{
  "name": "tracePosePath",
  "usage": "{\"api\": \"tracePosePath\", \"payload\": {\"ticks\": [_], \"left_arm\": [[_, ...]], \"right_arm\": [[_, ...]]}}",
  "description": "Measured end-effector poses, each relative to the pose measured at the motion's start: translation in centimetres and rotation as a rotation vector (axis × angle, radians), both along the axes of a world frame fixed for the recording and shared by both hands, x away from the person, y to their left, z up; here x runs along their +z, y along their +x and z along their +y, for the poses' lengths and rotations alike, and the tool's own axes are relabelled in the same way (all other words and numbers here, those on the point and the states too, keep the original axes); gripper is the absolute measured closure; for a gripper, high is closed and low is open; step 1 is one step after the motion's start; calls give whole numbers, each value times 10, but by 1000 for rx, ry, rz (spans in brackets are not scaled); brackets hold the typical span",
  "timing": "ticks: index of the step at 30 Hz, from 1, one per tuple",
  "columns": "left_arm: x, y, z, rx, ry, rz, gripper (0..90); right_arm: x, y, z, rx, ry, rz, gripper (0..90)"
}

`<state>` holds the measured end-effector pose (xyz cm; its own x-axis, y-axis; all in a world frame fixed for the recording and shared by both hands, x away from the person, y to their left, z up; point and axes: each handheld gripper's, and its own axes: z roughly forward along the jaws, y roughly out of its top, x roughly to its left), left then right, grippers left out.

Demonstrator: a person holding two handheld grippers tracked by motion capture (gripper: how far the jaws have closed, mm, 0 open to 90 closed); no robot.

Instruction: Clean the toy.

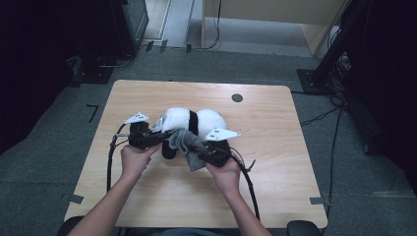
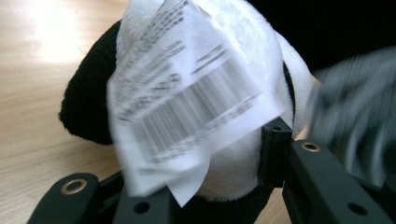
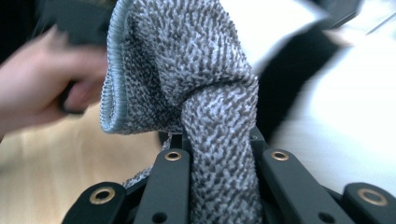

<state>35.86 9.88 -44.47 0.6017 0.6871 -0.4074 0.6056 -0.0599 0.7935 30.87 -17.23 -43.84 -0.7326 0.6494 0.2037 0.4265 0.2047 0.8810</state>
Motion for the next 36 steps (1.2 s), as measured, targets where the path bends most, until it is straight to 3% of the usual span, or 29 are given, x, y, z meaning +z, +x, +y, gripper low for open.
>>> {"api": "tracePosePath", "payload": {"ticks": [3,8,11,14,16,18,21,25,27,29,31,34,35,36], "left_arm": [[-3,-8,-4,34,7,-8,635],[-14,-14,-13,7,21,19,621],[-18,-14,-16,0,37,12,587],[-20,-13,-12,-3,45,24,484],[-20,-11,-10,-29,63,9,395],[-17,-8,-8,-68,88,16,341],[-7,-4,-3,-133,147,2,327],[7,0,10,-200,215,-68,343],[14,6,19,-222,208,-85,363],[19,15,26,-257,191,-70,363],[22,23,32,-264,206,-93,365],[28,35,40,-290,109,-77,365],[28,39,41,-307,100,-86,363],[28,42,39,-318,125,-101,360]], "right_arm": [[10,7,-22,-79,36,-21,794],[13,28,-39,-168,42,-11,790],[8,44,-33,-171,-21,23,786],[3,50,-29,-156,-44,40,790],[2,52,-27,-145,-76,43,793],[1,54,-29,-137,-72,59,793],[1,56,-31,-125,-78,67,793],[1,56,-32,-113,-82,65,793],[1,57,-33,-110,-82,67,794],[1,58,-33,-106,-85,70,794],[2,59,-33,-100,-92,76,794],[3,59,-33,-94,-96,78,793],[2,59,-33,-91,-92,79,793],[2,59,-33,-89,-90,79,793]]}}
